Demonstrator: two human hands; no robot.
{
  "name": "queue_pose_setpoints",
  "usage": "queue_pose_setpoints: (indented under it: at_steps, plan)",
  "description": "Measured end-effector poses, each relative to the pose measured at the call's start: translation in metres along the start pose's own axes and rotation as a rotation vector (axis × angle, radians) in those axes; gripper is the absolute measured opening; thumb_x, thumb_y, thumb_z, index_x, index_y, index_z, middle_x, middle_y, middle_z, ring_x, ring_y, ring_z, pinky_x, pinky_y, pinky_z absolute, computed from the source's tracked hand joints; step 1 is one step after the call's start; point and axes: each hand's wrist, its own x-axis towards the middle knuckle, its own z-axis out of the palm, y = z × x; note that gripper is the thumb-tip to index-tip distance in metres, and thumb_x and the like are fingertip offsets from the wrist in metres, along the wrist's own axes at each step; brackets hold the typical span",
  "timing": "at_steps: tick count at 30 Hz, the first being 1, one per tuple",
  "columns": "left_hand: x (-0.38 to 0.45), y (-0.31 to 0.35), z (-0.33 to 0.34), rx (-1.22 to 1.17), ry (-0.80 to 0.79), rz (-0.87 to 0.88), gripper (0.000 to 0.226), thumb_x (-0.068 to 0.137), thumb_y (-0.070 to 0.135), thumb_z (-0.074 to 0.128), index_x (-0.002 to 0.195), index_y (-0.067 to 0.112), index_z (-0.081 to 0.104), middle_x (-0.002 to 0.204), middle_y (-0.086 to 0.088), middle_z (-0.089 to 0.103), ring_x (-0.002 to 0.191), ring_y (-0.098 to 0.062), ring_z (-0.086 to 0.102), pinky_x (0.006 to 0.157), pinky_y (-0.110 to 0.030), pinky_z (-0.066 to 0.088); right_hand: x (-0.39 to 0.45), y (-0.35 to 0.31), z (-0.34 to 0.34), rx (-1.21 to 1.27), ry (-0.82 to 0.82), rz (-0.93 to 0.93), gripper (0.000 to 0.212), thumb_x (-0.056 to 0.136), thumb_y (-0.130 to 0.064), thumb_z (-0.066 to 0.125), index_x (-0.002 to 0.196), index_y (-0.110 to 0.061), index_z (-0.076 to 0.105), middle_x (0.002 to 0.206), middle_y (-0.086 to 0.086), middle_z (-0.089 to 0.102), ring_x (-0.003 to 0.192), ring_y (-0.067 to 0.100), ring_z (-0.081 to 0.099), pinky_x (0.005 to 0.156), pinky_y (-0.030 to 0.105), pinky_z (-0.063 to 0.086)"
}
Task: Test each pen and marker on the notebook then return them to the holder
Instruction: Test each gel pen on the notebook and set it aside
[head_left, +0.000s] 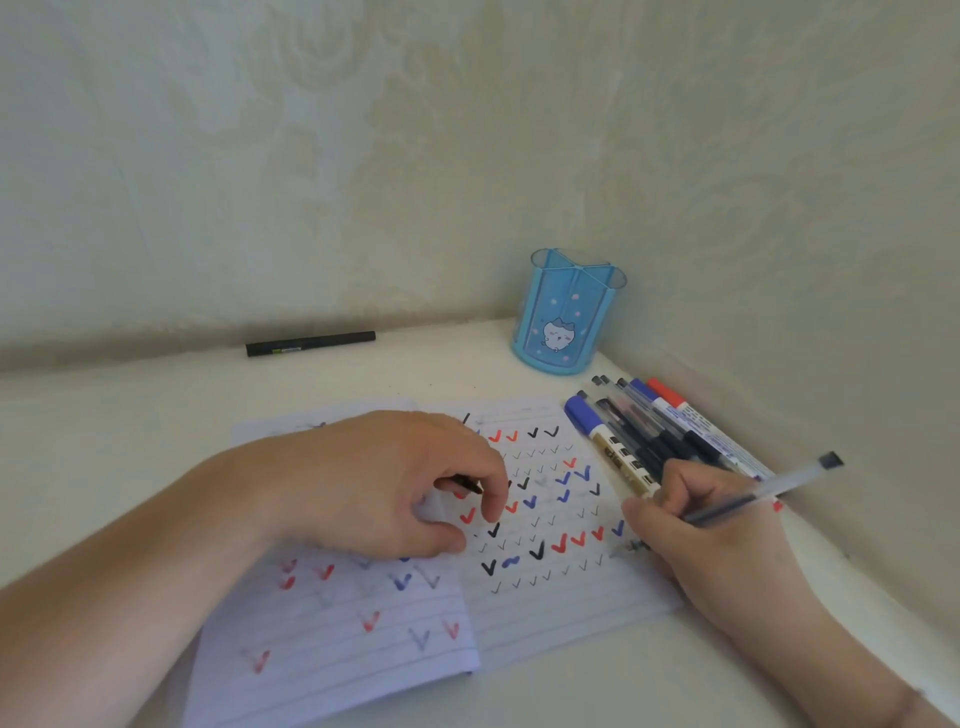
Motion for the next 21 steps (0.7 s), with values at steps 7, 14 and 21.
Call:
queue_pose_setpoints:
  at_steps: [7, 14, 21]
  plan:
    - [0.003, -0.01, 0.01, -0.079, 0.009, 0.086, 0.048, 0.083, 0.037, 0.028, 0.123, 0.05, 0.053, 0.101, 0.019, 0.048, 0.104, 0.004, 0.043, 0.087, -0.012, 0.031, 0.001, -0.005, -0.001, -0.051, -0.045, 0.009, 0.044, 0.071, 0.011, 0.063, 0.048, -0.01, 0.031, 0.058, 0.03, 0.039, 0.051, 0.016, 0.033, 0.046, 0.024, 0.027]
    - [0.007, -0.012, 0.013, -0.075, 0.053, 0.062, 0.044, 0.101, 0.016, 0.04, 0.138, 0.038, 0.048, 0.104, 0.026, 0.047, 0.108, 0.008, 0.043, 0.093, -0.01, 0.033, 0.003, 0.003, -0.001, 0.008, 0.016, -0.035, 0.043, 0.074, 0.003, 0.067, 0.051, -0.008, 0.033, 0.048, 0.012, 0.036, 0.046, 0.015, 0.03, 0.044, 0.024, 0.024]
    - [0.008, 0.004, 0.01, -0.355, 0.289, 0.059, 0.032, 0.084, 0.012, 0.076, 0.106, 0.035, 0.071, 0.093, 0.016, 0.075, 0.087, 0.004, 0.069, 0.084, -0.013, 0.05, -0.01, -0.007, -0.006, 0.433, -0.221, -0.225, 0.029, 0.061, -0.046, 0.082, 0.069, -0.02, 0.071, 0.059, 0.001, 0.063, 0.049, 0.017, 0.047, 0.047, 0.018, 0.033]
